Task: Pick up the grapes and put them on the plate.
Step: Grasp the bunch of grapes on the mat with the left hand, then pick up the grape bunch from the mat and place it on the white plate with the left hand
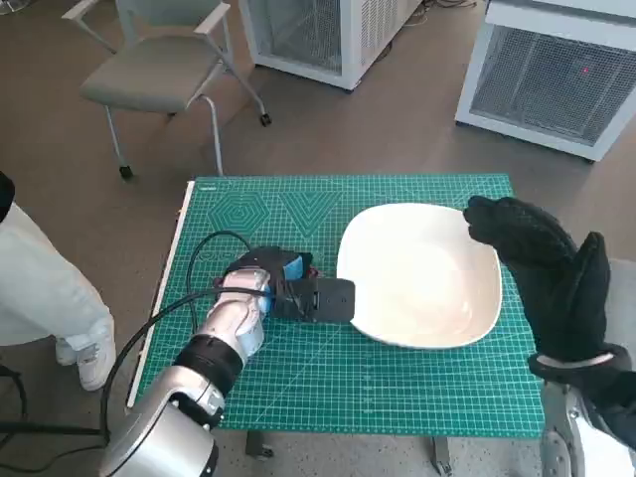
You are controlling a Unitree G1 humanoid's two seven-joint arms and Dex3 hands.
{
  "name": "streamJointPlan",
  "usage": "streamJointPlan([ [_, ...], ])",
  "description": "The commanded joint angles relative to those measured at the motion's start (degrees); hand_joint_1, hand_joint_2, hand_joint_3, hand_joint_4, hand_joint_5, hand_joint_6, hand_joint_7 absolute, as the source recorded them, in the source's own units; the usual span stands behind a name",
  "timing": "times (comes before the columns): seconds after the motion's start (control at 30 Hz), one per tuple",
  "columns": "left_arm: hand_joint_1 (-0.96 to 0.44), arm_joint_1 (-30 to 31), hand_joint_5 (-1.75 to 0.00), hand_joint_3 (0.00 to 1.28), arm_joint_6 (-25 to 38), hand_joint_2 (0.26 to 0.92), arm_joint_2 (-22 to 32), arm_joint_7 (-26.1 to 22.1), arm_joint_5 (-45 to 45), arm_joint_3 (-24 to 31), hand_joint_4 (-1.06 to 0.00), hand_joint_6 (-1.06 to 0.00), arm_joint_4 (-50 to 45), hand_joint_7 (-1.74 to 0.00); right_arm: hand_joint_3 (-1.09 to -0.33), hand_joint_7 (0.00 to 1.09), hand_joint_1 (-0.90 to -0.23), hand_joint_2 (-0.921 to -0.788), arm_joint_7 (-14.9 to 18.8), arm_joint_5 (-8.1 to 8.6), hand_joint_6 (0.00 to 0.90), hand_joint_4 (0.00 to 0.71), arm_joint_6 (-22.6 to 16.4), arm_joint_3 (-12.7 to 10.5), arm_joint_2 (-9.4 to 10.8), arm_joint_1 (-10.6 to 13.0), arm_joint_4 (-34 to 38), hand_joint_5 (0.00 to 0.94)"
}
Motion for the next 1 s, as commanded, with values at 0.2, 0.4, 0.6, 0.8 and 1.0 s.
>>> streamJointPlan([
  [0.2, 0.13, -0.51, -0.16, 0.05, -1.1, 0.874, -0.39, 3.57, -1.37, 0.72, -0.21, -0.32, 1.67, -0.03, -0.593, 0.87, -0.53, -0.921, -0.69, -0.78, 0.105, 0.371, 0.86, -0.21, -0.27, 1.68, -0.77, 0.179],
  [0.4, 0.34, 0.35, -1.41, 0.65, -1.95, 0.712, -0.26, 8.26, -1.52, 0.66, -0.4, -0.48, 1.99, -0.03, -0.593, 0.87, -0.529, -0.921, -0.7, -0.9, 0.106, 0.37, 0.74, -0.21, -0.33, 1.59, -0.69, 0.181],
  [0.6, 0.38, 1.24, -1.71, 0.85, -1.25, 0.653, -0.34, 10.87, -1.45, 0.09, -0.37, -0.4, 1.75, 0.0, -0.594, 0.87, -0.529, -0.921, -0.55, -0.84, 0.106, 0.369, 0.64, -0.23, -0.46, 1.64, -0.78, 0.182],
  [0.8, 0.38, 1.2, -1.74, 0.9, -0.67, 0.633, -0.39, 10.73, -1.12, -0.73, -0.37, -0.28, 1.61, 0.0, -0.594, 0.87, -0.529, -0.921, -0.58, -0.97, 0.106, 0.368, 0.52, -0.19, -0.59, 1.56, -0.75, 0.185],
  [1.0, 0.39, 0.83, -1.74, 0.91, -0.21, 0.622, -0.43, 9.7, -1.27, -0.96, -0.38, -0.22, 1.64, 0.0, -0.594, 0.87, -0.529, -0.921, -0.64, -1.1, 0.104, 0.367, 0.35, -0.13, -0.68, 1.34, -0.49, 0.187],
])
